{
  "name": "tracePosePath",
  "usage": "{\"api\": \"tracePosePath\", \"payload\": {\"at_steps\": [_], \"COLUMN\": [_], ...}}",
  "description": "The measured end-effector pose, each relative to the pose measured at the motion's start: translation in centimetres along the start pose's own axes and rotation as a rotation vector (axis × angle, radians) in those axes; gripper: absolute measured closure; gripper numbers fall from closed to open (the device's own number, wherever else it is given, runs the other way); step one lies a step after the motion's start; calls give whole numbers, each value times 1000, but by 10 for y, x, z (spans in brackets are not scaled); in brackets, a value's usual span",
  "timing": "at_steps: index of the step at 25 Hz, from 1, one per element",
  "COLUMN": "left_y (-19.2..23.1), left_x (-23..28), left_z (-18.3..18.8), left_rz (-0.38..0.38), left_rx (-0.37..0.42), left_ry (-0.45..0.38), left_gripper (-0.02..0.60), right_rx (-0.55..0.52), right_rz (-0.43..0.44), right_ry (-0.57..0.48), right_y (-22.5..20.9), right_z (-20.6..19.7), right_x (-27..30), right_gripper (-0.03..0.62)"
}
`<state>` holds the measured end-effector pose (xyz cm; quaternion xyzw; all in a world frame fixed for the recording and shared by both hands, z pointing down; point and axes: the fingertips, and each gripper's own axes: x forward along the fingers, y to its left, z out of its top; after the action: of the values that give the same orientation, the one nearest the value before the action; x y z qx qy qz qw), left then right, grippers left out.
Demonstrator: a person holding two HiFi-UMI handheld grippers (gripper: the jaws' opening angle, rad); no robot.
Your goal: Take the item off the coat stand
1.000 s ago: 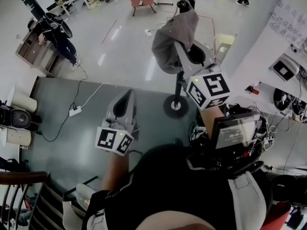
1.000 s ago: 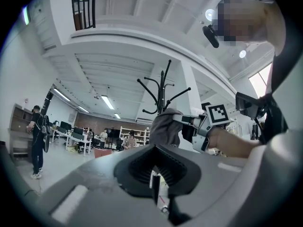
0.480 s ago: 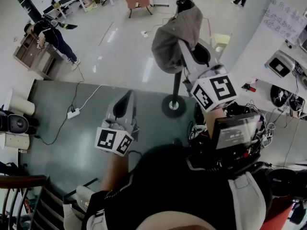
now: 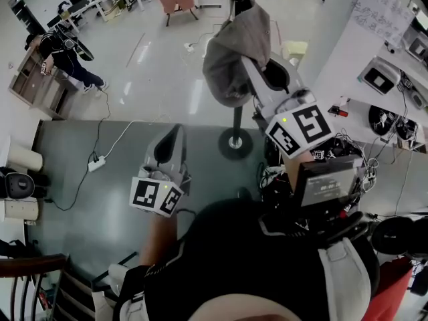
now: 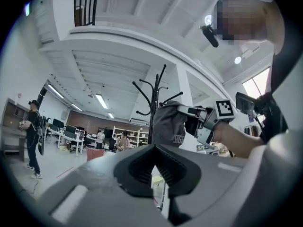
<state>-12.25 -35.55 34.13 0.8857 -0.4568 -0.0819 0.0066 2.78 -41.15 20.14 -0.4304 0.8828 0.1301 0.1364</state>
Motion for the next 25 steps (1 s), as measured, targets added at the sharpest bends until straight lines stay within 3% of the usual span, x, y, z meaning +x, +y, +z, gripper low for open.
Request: {"api": "tracePosePath", "payload": {"at_steps": [11,25], "left_y": [-17,-5], "left_x": [0,-22], "left_z": [6,10], "left_rz": [-77,-38], "left_rx": [-2,2], "left_ry": [-15,-31], "left_gripper": [572,572], "right_rx": [-31,-46], "right_rz": [-20,0], "right_ry": [-2,-41], "right_y": [2,13], "right_z": [12,29], "right_x": [-18,-12], "right_gripper": [540,540]}}
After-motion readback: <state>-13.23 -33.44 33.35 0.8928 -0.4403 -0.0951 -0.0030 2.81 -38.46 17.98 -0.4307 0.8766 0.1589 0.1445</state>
